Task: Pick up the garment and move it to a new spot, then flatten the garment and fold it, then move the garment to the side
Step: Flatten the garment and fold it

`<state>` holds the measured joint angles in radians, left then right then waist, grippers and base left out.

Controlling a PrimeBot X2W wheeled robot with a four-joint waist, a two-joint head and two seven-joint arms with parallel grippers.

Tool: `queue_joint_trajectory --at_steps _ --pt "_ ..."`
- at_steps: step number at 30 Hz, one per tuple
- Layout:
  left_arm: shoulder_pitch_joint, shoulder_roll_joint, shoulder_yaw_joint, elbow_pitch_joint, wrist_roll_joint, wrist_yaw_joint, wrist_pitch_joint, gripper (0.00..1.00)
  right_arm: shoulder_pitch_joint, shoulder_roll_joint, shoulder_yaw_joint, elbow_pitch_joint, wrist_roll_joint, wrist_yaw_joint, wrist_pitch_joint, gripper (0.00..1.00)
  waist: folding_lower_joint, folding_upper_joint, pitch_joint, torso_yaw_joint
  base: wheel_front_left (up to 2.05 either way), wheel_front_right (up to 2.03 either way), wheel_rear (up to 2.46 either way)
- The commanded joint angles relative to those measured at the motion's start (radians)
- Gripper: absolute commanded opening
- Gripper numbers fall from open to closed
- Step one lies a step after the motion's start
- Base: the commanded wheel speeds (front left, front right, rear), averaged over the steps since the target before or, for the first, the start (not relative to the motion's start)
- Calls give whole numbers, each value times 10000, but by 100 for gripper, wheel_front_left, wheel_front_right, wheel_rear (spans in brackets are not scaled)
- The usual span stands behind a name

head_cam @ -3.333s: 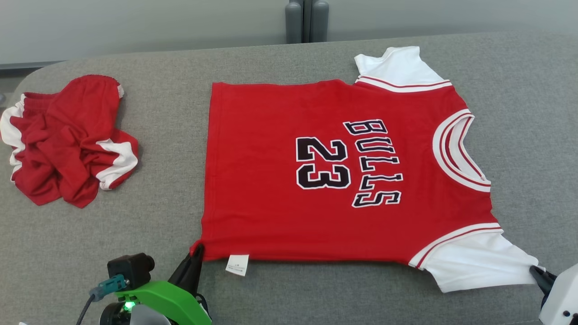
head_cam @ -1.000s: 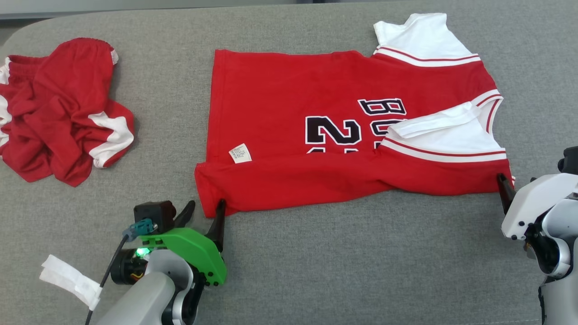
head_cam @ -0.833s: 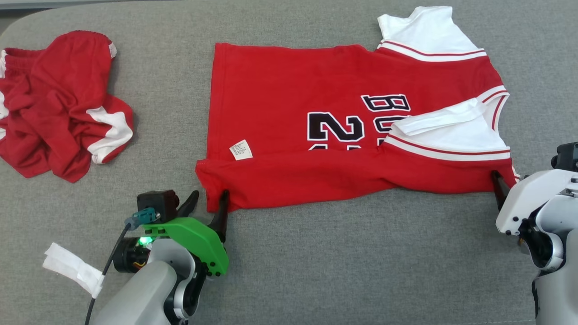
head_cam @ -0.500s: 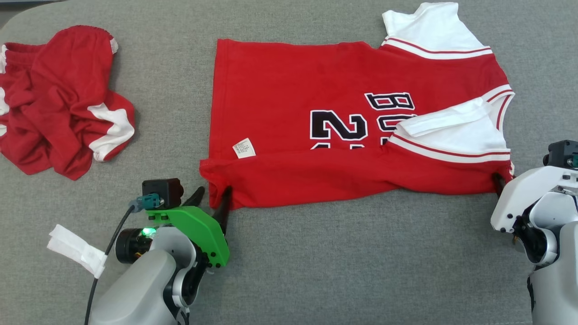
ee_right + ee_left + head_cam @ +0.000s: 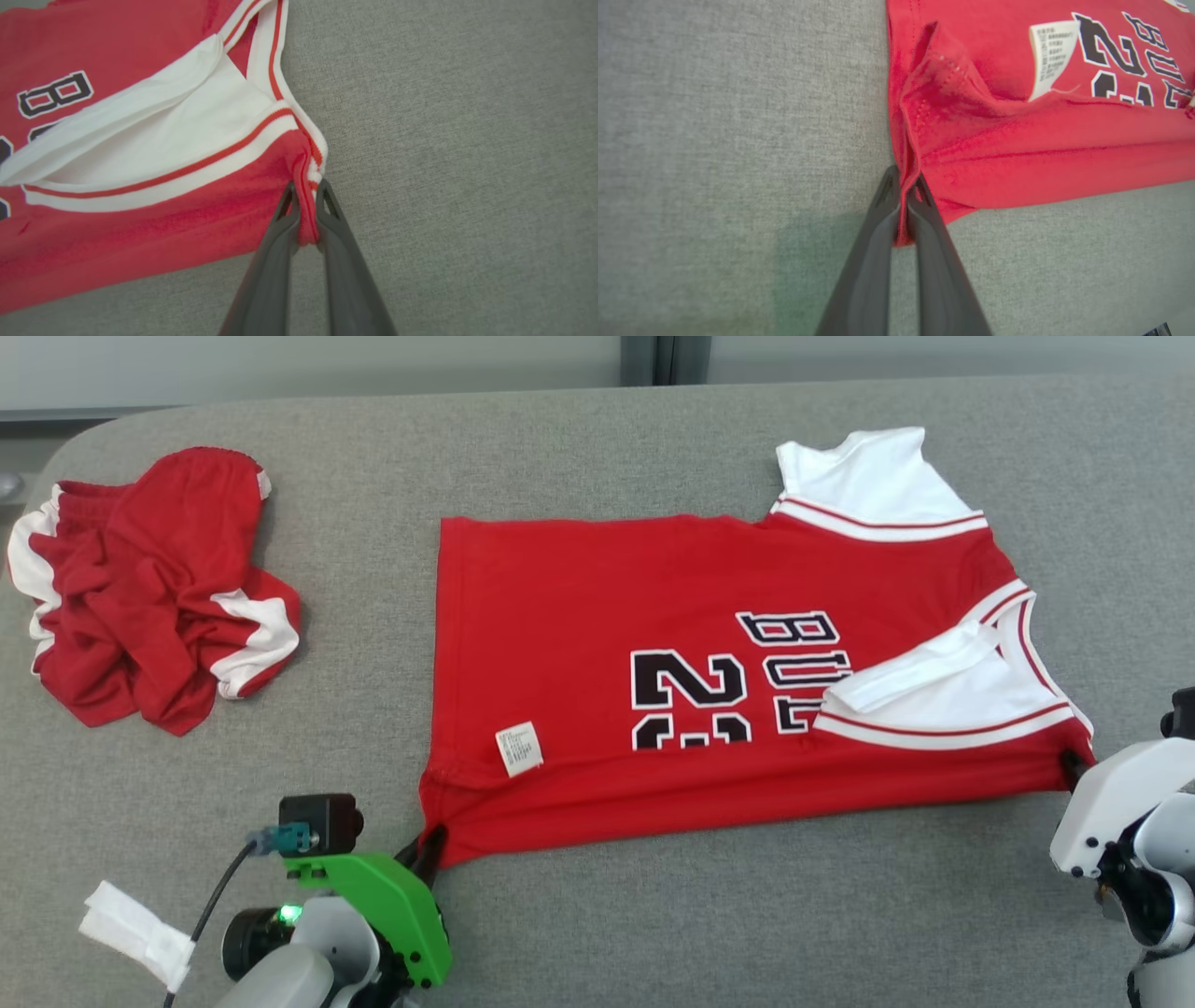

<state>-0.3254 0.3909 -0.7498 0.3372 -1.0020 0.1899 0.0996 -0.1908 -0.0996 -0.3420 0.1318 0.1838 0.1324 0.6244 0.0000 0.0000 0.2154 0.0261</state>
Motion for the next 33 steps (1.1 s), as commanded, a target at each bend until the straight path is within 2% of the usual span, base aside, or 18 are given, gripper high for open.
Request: queue_joint_trajectory --at_steps 1,5,6,7,8,9,10,17,21,27,29,30,33 --pt "409 342 68 -168 -157 256 85 0 288 0 -163 -259 54 -33 83 0 0 0 -266 -30 0 0 0" --pt "1004 673 173 -1300 -274 624 193 0 977 248 -325 -887 217 -34 429 0 0 0 -399 -28 0 0 0" --pt "1143 752 166 -1563 -287 727 226 27 1129 311 -332 -1056 260 -33 484 0 0 0 -409 -24 0 0 0" --pt "1221 771 147 -1702 -321 750 269 64 1210 336 -347 -1139 274 -33 501 7 0 0 -411 -21 0 0 0" --pt "1338 798 153 -1888 -357 807 268 100 1364 378 -365 -1192 312 -33 593 40 0 0 -417 -20 0 0 0" --pt "1380 841 153 -1963 -326 853 256 100 1456 402 -362 -1219 330 -31 602 83 0 0 -420 -26 0 0 0" --pt "1403 851 136 -2043 -286 892 260 100 1489 419 -355 -1214 317 -27 571 100 0 0 -415 -34 0 0 0" --pt "1303 759 327 -2356 -401 1138 206 100 979 465 -1 -1131 120 -24 314 100 0 0 -415 -106 0 0 0" --pt "592 947 507 -2507 -233 1136 347 100 249 143 382 -1305 31 -24 438 100 0 0 -256 -119 0 0 0" --pt "-1323 788 667 -1869 -171 790 1031 100 -1829 -696 1351 -835 299 -22 864 100 0 0 373 -193 0 0 0" --pt "-2067 654 677 -1418 -162 640 1325 100 -2701 -972 1737 -483 405 -22 936 100 0 0 686 -256 0 0 0" --pt "-2865 422 797 -897 -243 482 1505 100 -3678 -1167 2208 -24 527 -21 886 100 0 0 1067 -343 0 0 0" --pt "-3803 185 791 -114 -171 255 1722 100 -4856 -1380 2803 686 680 -22 699 100 0 0 1528 -443 0 0 0"
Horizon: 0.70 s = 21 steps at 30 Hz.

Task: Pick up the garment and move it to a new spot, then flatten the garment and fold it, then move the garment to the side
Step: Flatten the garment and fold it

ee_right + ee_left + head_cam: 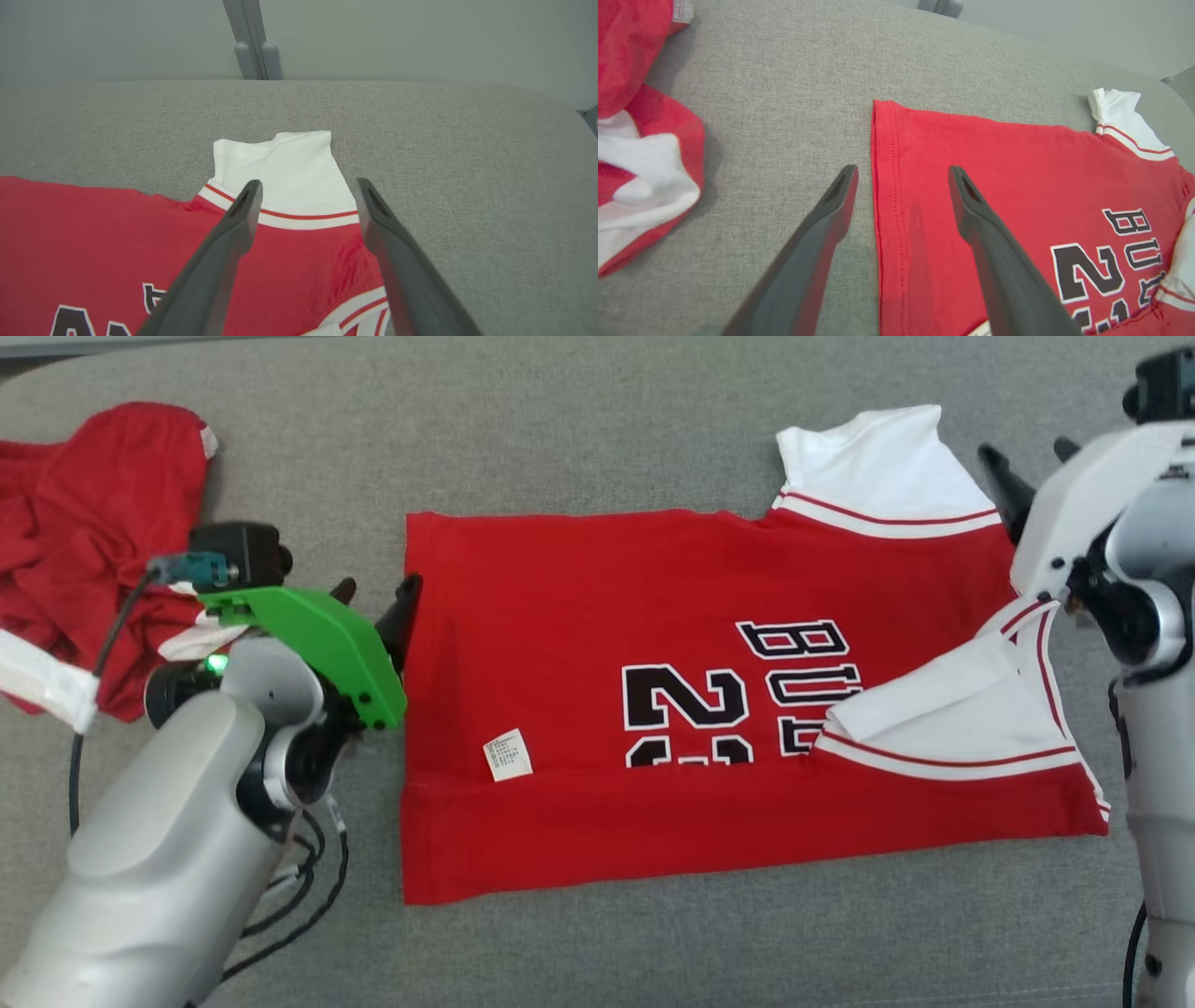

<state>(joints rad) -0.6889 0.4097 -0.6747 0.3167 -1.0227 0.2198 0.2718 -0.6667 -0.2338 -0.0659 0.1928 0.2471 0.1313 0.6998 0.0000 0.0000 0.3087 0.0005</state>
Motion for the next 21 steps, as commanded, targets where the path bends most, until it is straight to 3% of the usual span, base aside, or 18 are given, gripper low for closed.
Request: queue_joint_trajectory --at_steps 1,9,20,21 --pt "-529 -105 56 372 70 -126 31 100 -502 -118 273 353 79 -11 -110 100 0 0 782 -218 0 0 0" --pt "-2463 -508 -336 2316 556 -708 518 100 -2722 -526 1517 1910 272 -11 -660 100 0 0 1845 -361 0 0 0" --pt "-3459 -1032 -812 3846 1003 -673 712 100 -3795 -1157 2188 2941 525 -11 -1030 100 0 0 2389 -119 0 0 0" --pt "-3428 -1083 -912 3972 1000 -674 897 77 -3865 -1233 2200 3035 549 -11 -998 100 0 0 2432 -75 0 0 0"
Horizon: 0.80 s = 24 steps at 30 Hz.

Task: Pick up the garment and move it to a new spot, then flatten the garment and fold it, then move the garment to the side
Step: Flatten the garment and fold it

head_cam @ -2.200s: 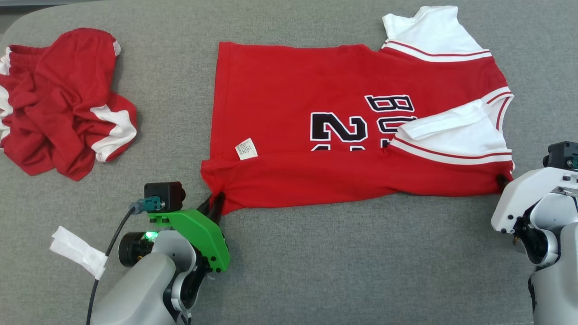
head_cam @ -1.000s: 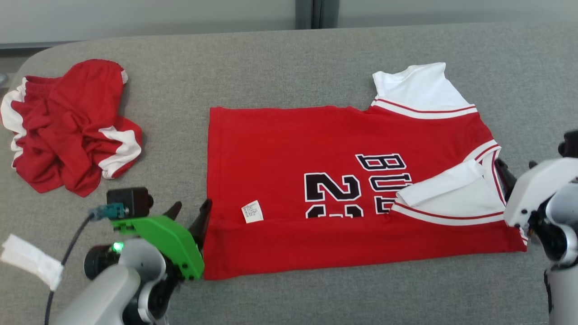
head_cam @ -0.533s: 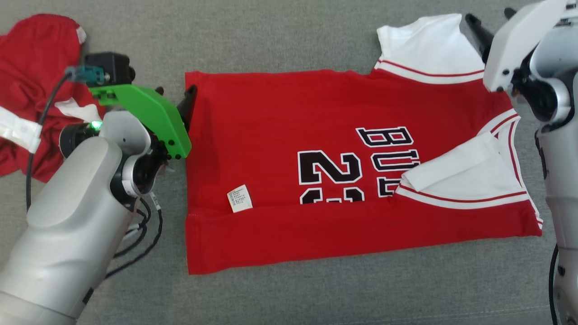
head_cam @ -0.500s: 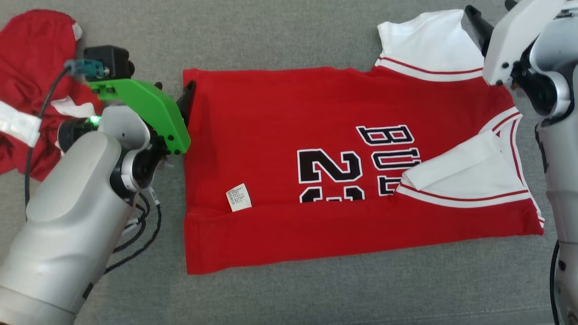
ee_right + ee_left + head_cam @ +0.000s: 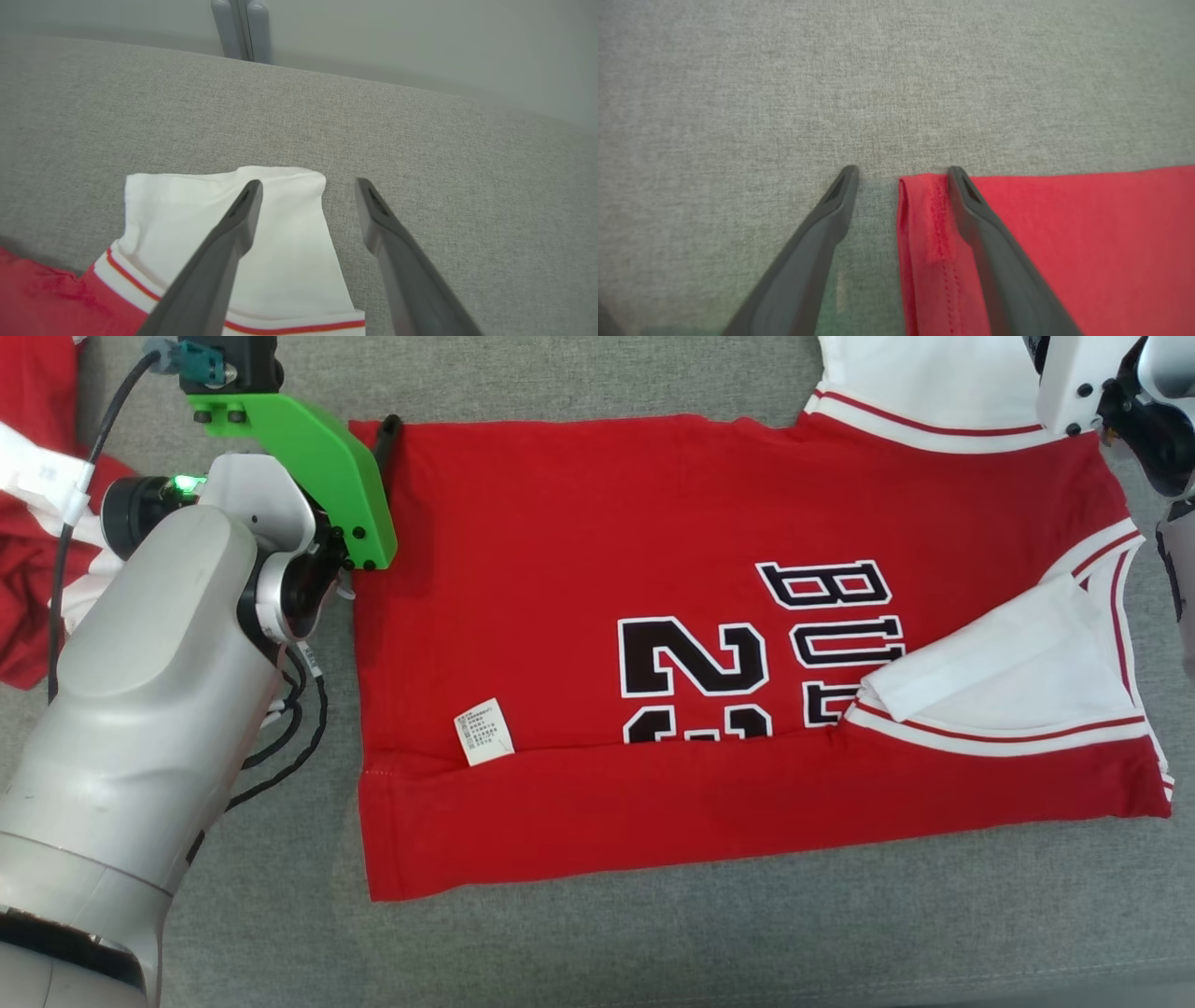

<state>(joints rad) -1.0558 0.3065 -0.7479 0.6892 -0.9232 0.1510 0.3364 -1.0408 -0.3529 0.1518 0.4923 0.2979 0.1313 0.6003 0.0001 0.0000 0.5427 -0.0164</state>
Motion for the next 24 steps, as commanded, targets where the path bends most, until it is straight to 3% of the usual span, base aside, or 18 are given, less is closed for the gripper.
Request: queue_joint_trajectory --at_steps 1,4,5,6,18,24 --pt "270 -82 -259 328 35 32 356 49 -172 -97 23 105 55 -11 -4 100 -1 0 122 134 0 0 0" --pt "432 -163 -488 419 98 21 646 29 -245 -227 35 282 78 -11 31 100 -1 0 184 279 0 0 0" --pt "499 -177 -550 419 91 0 738 8 -268 -278 37 301 81 -11 44 100 -1 0 201 328 0 0 0" --pt "579 -188 -642 407 109 -24 855 0 -288 -355 47 333 82 -11 92 100 -1 0 225 391 0 0 0" --pt "830 -724 -933 -549 315 -138 86 0 -648 -934 -187 813 -344 -12 417 100 -1 0 792 1173 0 0 0" --pt "889 -896 -1049 -647 371 -223 -195 0 -556 -956 -508 1494 -846 -12 1154 100 -1 0 924 1438 0 0 0"
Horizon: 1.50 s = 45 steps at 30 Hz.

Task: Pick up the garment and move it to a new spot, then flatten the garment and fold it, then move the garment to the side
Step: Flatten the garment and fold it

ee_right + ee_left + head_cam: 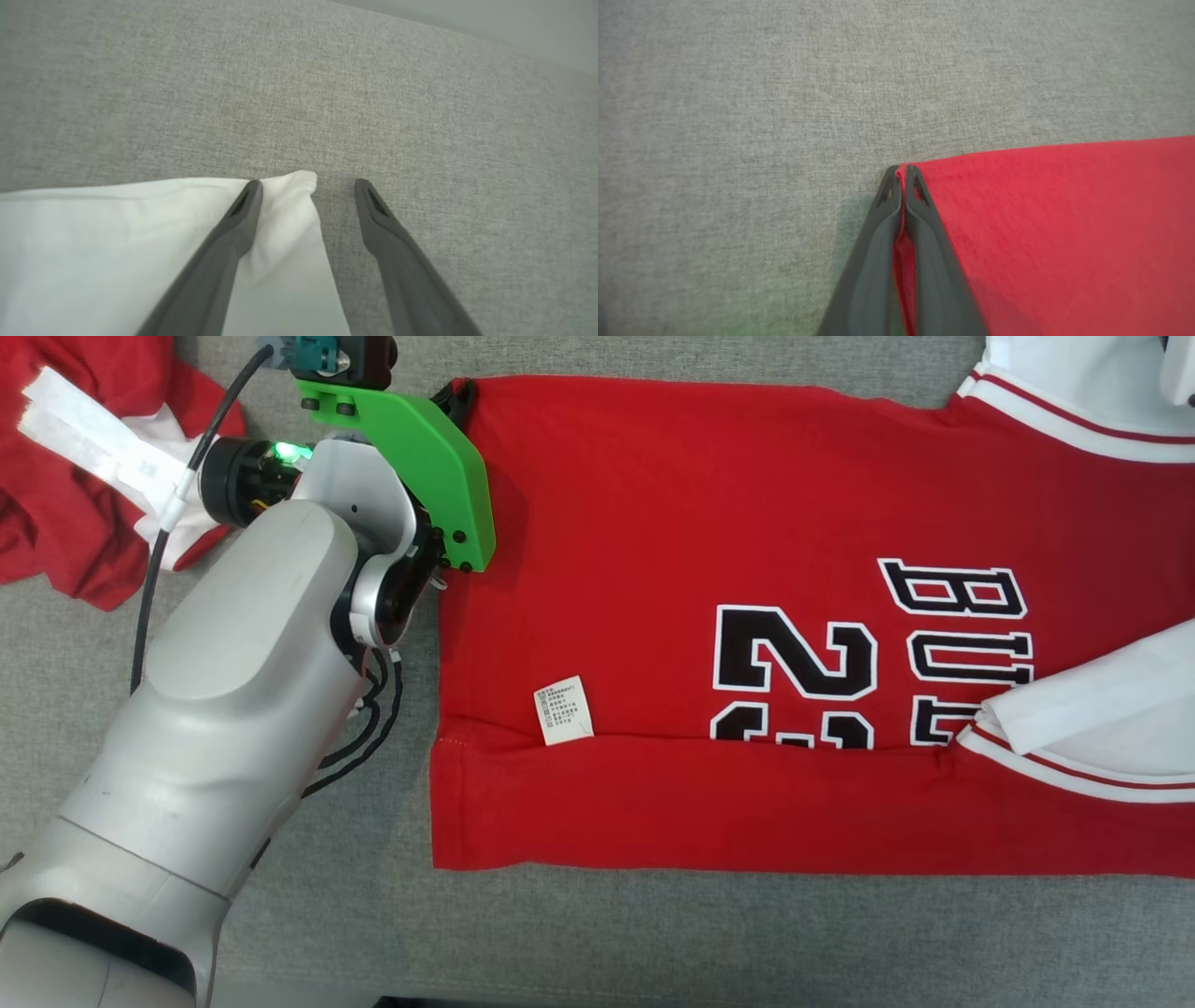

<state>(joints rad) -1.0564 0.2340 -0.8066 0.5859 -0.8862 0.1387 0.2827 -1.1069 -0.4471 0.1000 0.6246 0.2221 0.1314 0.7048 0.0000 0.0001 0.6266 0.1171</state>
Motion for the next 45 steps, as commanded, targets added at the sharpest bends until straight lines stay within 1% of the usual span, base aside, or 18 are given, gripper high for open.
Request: queue_joint_trajectory --at_steps 1,5,6,7,8,10,14,16,20,23,26,32,37,42,45 --pt "909 -191 -494 388 4 -98 341 0 218 17 -40 267 -177 -14 284 100 0 -1 72 130 0 0 0" --pt "988 -189 -528 392 -47 -152 308 0 555 232 -290 436 -192 -13 887 100 0 -1 -20 159 0 0 0" --pt "1014 -169 -524 390 -48 -170 269 0 659 293 -307 391 -175 -4 988 57 0 -1 -65 154 0 0 0" --pt "1034 -145 -517 394 -61 -166 256 0 722 322 -268 288 -241 -4 972 19 0 -1 -106 144 0 0 0" --pt "1023 -122 -499 399 -44 -151 180 0 750 334 -261 204 -266 -4 882 0 0 -1 -141 136 0 0 0" --pt "954 -89 -433 396 28 -92 -14 0 748 345 -421 -38 -359 -8 479 0 0 -1 -195 119 0 0 0" --pt "729 -30 -183 400 252 102 -835 0 691 469 -560 -332 -462 -16 -435 0 0 -1 -365 72 0 0 0" --pt "702 11 -118 454 326 119 -1172 0 705 518 -561 -406 -455 -16 -898 0 0 -1 -486 23 0 0 0" --pt "664 55 47 482 486 55 -2009 0 847 534 -602 -341 -321 -16 -1725 0 0 -1 -788 -71 0 0 0" --pt "824 97 75 500 523 -81 -2509 0 1076 542 -585 -280 -81 -16 -2236 0 0 -1 -1103 -140 0 0 0" --pt "1079 233 -46 516 612 -305 -2818 0 1497 403 -376 -362 338 -16 -2567 0 0 -1 -1452 -209 0 0 0" --pt "1704 515 -238 290 719 -602 -3454 0 2670 -4 13 -836 1191 -16 -2988 0 0 -1 -2093 -415 0 0 0" --pt "2263 826 -347 -15 1039 -721 -4403 0 3786 -275 169 -1604 1758 -14 -3220 0 0 -1 -2425 -666 0 0 0" --pt "2921 1185 -575 -117 1273 -844 -4926 0 5013 -502 358 -2541 2273 -14 -3048 0 0 -1 -2666 -944 0 0 0" --pt "3331 1349 -599 -168 1336 -829 -5137 0 5700 -564 316 -2997 2468 -16 -2955 0 0 -1 -2772 -1080 0 0 0"
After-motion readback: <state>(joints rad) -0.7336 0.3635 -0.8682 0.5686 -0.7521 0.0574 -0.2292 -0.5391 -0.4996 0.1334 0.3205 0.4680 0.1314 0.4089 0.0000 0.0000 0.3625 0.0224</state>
